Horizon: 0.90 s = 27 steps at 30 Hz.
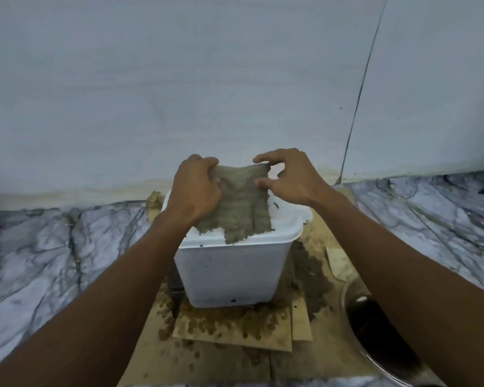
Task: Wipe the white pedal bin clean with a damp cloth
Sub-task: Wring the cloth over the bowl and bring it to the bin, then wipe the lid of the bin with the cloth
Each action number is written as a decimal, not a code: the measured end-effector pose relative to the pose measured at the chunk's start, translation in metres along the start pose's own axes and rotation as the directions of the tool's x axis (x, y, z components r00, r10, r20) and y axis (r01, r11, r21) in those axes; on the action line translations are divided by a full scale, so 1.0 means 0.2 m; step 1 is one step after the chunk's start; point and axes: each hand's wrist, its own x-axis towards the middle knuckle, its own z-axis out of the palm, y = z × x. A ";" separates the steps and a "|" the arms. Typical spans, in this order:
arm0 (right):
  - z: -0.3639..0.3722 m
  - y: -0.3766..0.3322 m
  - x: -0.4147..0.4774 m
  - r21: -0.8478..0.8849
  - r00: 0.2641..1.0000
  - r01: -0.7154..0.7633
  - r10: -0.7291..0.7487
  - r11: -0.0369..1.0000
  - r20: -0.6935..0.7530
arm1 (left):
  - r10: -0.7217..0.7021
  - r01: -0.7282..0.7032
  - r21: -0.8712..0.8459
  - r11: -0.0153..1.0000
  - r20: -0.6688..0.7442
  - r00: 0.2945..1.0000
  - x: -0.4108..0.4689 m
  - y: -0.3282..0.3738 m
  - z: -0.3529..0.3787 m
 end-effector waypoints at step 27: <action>0.10 0.46 -0.27 -0.265 0.987 0.074 -0.032 0.961 0.159 | 0.066 -0.233 0.268 0.935 0.513 0.856 -0.08 -0.08 0.32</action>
